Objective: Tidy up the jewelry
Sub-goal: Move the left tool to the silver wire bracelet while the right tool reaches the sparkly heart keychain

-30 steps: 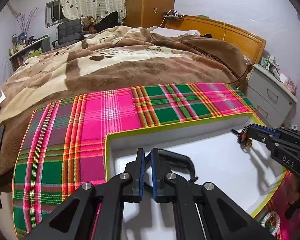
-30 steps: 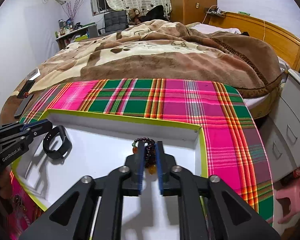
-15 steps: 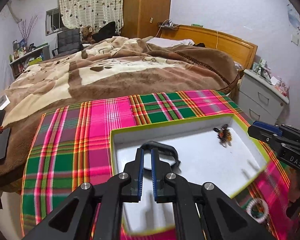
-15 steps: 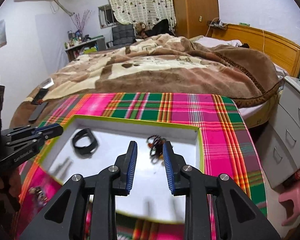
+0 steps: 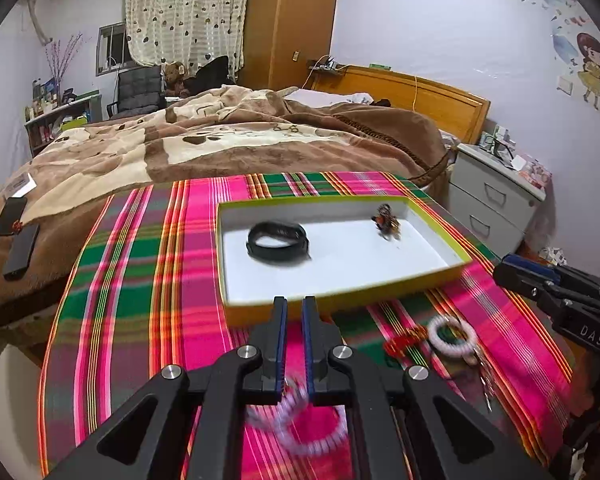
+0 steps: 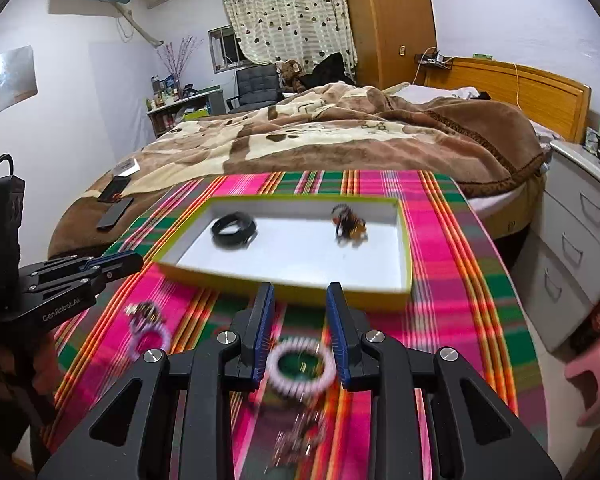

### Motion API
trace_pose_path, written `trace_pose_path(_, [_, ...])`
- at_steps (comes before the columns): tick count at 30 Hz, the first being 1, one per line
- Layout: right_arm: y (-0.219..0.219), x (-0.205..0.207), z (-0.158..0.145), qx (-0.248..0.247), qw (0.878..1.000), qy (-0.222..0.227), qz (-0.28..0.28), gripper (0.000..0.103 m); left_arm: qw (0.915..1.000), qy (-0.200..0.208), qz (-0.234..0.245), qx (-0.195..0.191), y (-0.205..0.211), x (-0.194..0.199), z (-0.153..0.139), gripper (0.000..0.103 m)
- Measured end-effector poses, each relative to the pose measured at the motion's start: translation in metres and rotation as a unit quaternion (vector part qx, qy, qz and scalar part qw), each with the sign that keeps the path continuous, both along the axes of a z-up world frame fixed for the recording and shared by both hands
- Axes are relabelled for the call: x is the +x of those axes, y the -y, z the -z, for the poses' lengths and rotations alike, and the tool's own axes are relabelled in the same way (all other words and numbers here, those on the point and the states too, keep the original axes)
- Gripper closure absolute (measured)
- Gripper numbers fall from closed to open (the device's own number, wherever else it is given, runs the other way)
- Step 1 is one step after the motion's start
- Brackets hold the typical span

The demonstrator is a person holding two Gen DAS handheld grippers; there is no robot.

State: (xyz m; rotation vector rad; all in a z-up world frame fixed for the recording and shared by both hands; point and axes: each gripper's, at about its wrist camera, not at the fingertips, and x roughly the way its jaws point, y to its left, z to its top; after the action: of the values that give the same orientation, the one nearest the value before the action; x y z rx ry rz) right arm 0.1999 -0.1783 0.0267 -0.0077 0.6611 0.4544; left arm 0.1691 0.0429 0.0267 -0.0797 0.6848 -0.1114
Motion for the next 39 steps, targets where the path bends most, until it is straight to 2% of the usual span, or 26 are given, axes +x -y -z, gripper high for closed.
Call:
trace_pose_path(10, [0.007, -0.057, 0.012, -0.006, 1.000, 0.001, 0.015, 0.076, 1.0000, 0.007, -0.006, 0.001, 0.006, -0.054, 0.004, 0.097])
trace_pose_path(22, [0.013, -0.089, 0.026, 0.017, 0.999, -0.023, 0.017, 0.076, 1.0000, -0.001, -0.004, 0.006, 0.010, -0.094, 0.017, 0.097])
trace_pose_path(29, [0.014, -0.094, 0.034, 0.017, 0.999, -0.036, 0.018, 0.074, 1.0000, -0.007, -0.006, 0.001, 0.004, -0.098, 0.021, 0.097])
trace_pose_path(39, [0.014, -0.083, 0.043, 0.010, 0.998, -0.052, 0.029, 0.072, 0.9988, -0.028, -0.039, -0.009, -0.019, -0.074, 0.028, 0.096])
